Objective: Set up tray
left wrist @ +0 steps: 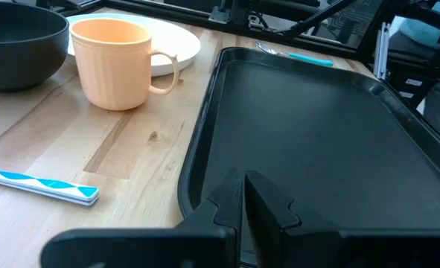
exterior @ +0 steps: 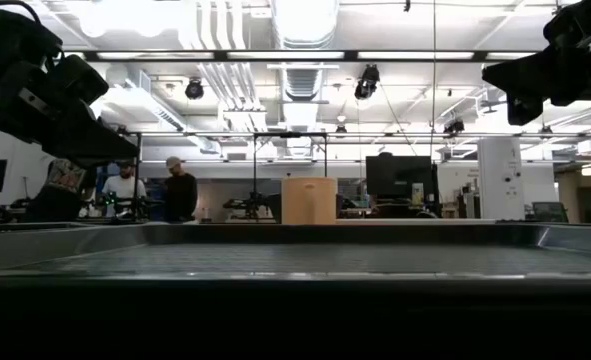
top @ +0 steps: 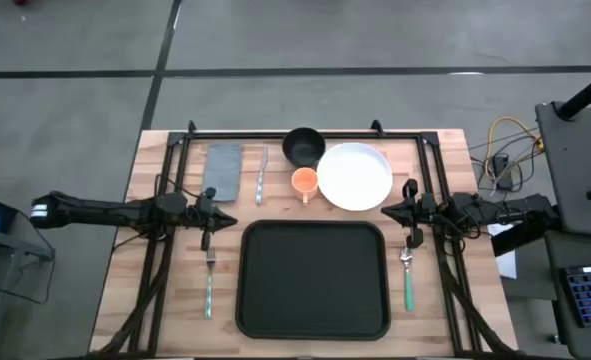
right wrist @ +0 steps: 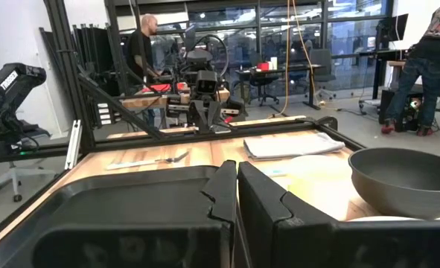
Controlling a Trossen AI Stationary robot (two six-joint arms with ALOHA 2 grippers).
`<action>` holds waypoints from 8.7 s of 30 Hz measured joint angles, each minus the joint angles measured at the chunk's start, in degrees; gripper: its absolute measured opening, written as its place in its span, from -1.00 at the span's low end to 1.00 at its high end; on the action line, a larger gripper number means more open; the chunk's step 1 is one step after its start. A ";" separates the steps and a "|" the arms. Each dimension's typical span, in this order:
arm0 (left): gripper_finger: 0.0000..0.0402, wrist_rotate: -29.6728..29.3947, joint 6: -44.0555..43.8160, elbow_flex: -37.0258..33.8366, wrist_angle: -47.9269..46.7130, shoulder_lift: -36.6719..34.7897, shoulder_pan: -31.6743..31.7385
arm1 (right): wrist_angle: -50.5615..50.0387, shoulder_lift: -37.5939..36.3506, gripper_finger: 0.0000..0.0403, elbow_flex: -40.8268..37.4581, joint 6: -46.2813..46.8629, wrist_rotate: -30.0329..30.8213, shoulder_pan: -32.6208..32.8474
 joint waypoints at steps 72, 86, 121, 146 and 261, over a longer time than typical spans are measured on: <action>-1.00 -1.91 -12.45 0.01 13.59 -0.02 0.00 | 0.00 -0.02 -0.96 0.02 -0.01 -0.01 -0.01; -1.00 -1.91 -14.13 0.00 13.66 0.35 0.00 | 0.00 0.00 -0.96 0.00 0.00 -0.02 -0.02; -0.76 -3.34 -23.16 3.63 26.73 6.40 -0.04 | 6.16 0.93 -0.91 5.16 17.22 -5.82 0.00; -0.09 -3.89 4.58 90.81 -43.34 45.71 0.00 | -51.97 63.09 0.04 93.68 6.76 9.40 0.00; -0.09 -33.19 -1.45 74.11 -33.38 44.42 0.02 | -60.03 114.37 -0.96 99.87 23.19 1.68 -19.75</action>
